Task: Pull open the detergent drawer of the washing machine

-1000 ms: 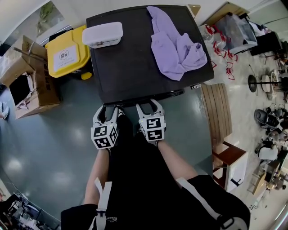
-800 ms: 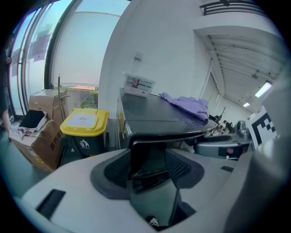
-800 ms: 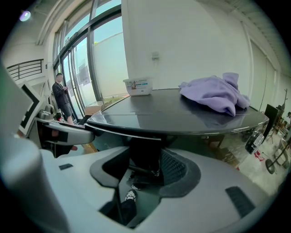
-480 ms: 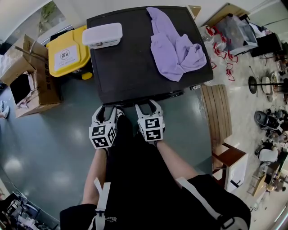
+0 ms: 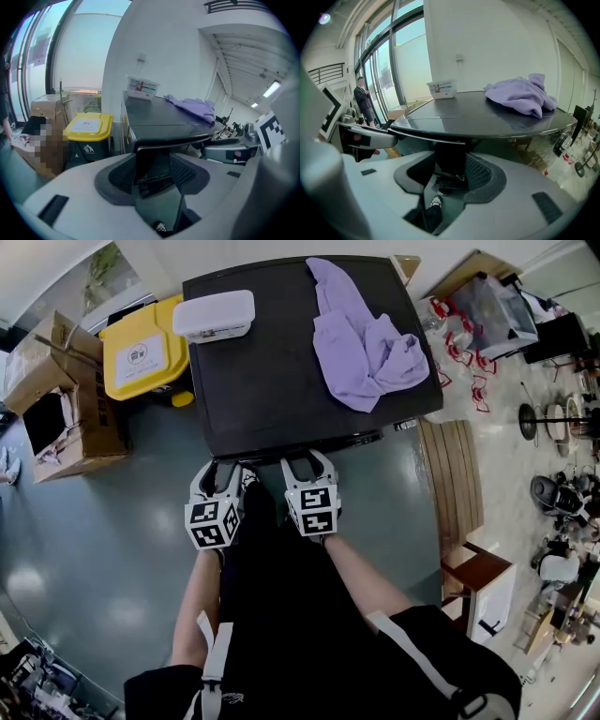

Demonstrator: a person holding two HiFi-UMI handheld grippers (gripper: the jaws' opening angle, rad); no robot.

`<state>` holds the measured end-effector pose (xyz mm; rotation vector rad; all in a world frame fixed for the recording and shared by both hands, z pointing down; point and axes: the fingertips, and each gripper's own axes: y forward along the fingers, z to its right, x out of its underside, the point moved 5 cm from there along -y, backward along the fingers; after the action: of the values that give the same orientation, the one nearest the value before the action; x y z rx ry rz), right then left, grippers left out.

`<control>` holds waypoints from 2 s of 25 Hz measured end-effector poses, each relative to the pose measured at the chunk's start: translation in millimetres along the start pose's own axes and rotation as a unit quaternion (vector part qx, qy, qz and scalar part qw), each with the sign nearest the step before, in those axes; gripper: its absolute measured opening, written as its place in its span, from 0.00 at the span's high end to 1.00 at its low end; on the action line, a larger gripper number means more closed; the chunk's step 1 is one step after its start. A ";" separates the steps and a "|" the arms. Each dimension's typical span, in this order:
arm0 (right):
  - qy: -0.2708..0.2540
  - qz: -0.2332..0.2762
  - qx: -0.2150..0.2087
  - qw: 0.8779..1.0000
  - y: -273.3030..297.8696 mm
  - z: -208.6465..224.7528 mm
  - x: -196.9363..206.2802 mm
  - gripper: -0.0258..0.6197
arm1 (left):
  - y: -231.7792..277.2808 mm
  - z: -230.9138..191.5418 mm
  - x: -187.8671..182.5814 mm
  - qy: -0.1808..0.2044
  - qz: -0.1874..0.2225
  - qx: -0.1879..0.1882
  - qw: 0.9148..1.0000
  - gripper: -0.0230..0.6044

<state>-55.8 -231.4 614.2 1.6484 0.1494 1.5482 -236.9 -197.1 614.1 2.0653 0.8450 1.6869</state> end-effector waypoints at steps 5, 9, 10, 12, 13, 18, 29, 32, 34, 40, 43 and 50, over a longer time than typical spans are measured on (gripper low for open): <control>-0.005 -0.002 -0.002 1.000 -1.4 0.6 0.9 0.67 | -0.5 1.4 0.8 -0.001 0.002 -0.005 1.000 0.60; -0.007 -0.002 -0.001 1.000 -2.1 1.1 1.6 0.67 | -0.9 2.2 0.8 0.001 0.001 -0.007 1.000 0.60; -0.007 -0.002 0.000 1.000 -2.0 1.1 2.0 0.67 | -0.9 2.4 0.9 0.001 0.001 -0.007 1.000 0.60; -0.004 -0.003 0.001 1.000 -2.1 0.7 2.2 0.67 | -0.9 2.6 1.0 0.000 0.001 -0.009 1.000 0.60; -0.004 -0.004 0.000 1.000 -2.3 0.5 1.9 0.67 | -1.0 2.5 1.0 0.000 0.001 -0.010 1.000 0.60; -0.007 -0.003 0.000 1.000 -3.2 -0.1 0.5 0.67 | -2.1 2.1 1.0 0.001 0.001 -0.010 1.000 0.60; -0.007 -0.002 -0.003 1.000 -8.1 -1.5 1.7 0.67 | -5.7 4.3 3.1 0.002 -0.001 -0.012 1.000 0.60; -0.009 0.000 -0.002 1.000 -10.9 -3.1 7.0 0.66 | -9.0 5.8 7.3 -0.001 0.002 -0.015 1.000 0.60; -0.010 0.002 -0.007 1.000 -10.3 -1.6 8.2 0.66 | -8.7 6.2 8.1 -0.001 0.004 -0.016 1.000 0.60; -0.043 0.004 -0.031 0.999 -10.4 4.9 9.2 0.68 | -6.3 7.3 10.6 0.018 0.020 -0.009 1.000 0.60; -0.070 -0.003 -0.057 0.996 -7.5 4.4 16.0 0.63 | -4.3 7.4 14.4 0.033 0.027 -0.003 0.999 0.60; -0.089 -0.011 -0.093 0.992 -0.8 18.7 23.0 0.56 | 8.5 7.2 22.8 0.033 0.023 -0.001 0.999 0.57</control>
<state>-34.1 -226.0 633.6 1.6202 -0.0712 1.3480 -225.3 -188.3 634.9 2.0532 0.8196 1.7882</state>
